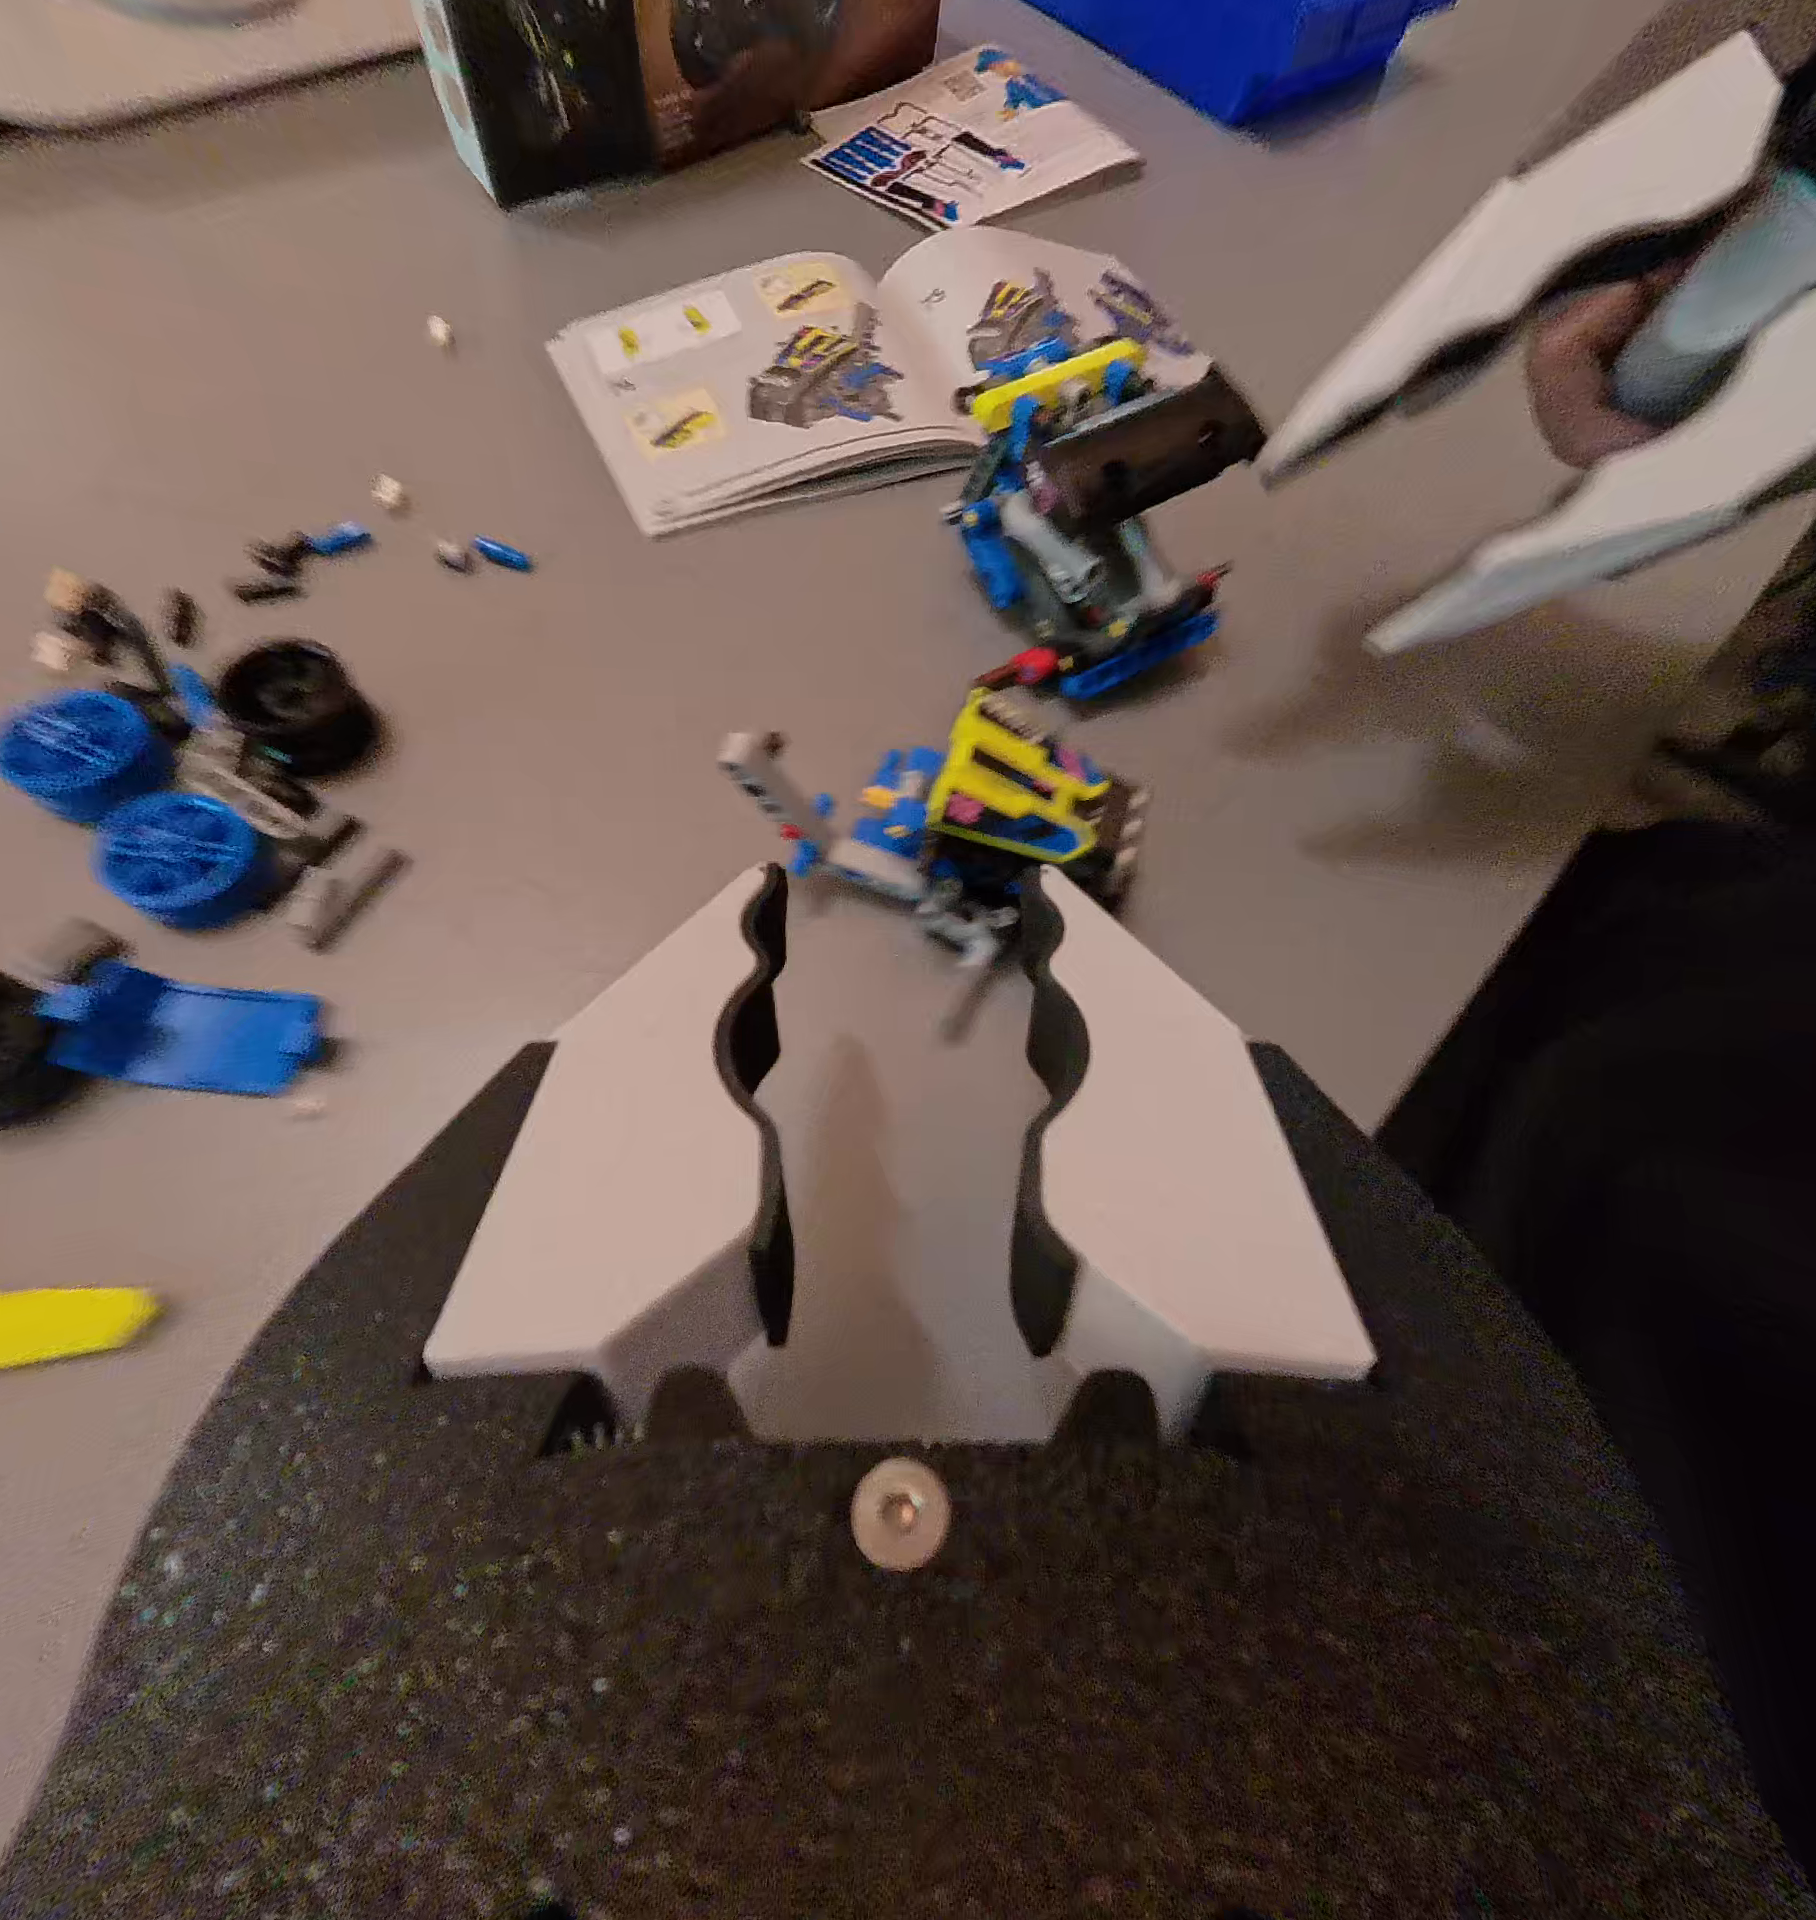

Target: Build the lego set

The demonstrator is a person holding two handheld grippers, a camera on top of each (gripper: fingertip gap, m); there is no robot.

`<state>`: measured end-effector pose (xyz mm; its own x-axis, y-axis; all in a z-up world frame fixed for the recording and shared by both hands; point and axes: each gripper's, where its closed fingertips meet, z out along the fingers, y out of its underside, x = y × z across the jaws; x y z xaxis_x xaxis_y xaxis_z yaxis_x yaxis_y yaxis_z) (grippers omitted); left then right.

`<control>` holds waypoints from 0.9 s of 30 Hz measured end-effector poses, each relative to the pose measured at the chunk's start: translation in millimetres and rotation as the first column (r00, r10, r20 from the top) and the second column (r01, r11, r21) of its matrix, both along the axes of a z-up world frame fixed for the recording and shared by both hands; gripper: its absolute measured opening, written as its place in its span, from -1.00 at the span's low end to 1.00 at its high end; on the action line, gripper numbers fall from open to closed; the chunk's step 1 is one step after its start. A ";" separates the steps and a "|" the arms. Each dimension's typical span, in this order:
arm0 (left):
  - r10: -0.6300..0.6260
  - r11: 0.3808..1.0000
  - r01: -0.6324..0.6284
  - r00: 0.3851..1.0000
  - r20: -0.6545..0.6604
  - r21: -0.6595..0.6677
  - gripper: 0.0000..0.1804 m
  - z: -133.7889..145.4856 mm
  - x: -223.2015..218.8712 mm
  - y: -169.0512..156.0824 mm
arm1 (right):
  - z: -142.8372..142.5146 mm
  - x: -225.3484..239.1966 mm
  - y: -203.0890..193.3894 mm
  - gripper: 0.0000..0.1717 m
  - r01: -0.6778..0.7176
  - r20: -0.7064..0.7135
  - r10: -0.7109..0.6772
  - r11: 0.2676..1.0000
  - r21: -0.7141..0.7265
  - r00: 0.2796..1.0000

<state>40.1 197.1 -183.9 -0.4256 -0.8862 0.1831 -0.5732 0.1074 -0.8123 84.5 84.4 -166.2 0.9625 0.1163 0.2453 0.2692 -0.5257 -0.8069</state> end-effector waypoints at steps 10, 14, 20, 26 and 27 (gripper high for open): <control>0.231 0.973 -0.226 0.958 -0.168 0.049 -0.31 -18.9 4.5 -46.8 | -27.1 62.6 -11.3 -0.12 -0.337 -0.020 0.336 0.940 -0.047 0.942; 0.261 0.965 -0.252 0.953 -0.151 0.078 -0.32 -29.2 18.4 -44.3 | -36.9 56.5 1.7 -0.15 -0.383 0.056 0.383 0.924 -0.011 0.922; 0.064 0.950 -0.023 0.990 -0.125 0.312 -0.50 -43.2 26.3 -23.5 | -38.5 51.0 -6.0 -0.18 -0.244 0.086 0.245 0.970 -0.017 0.966; -0.048 0.964 0.085 0.988 -0.150 0.250 -0.51 -43.5 34.6 -14.8 | -36.0 32.9 -19.2 -0.24 -0.066 0.050 0.065 0.998 0.012 0.997; -0.063 0.962 0.101 0.986 -0.152 0.255 -0.50 -43.9 34.4 -13.4 | -35.4 29.2 -23.8 -0.25 -0.051 0.040 0.051 0.999 0.001 0.998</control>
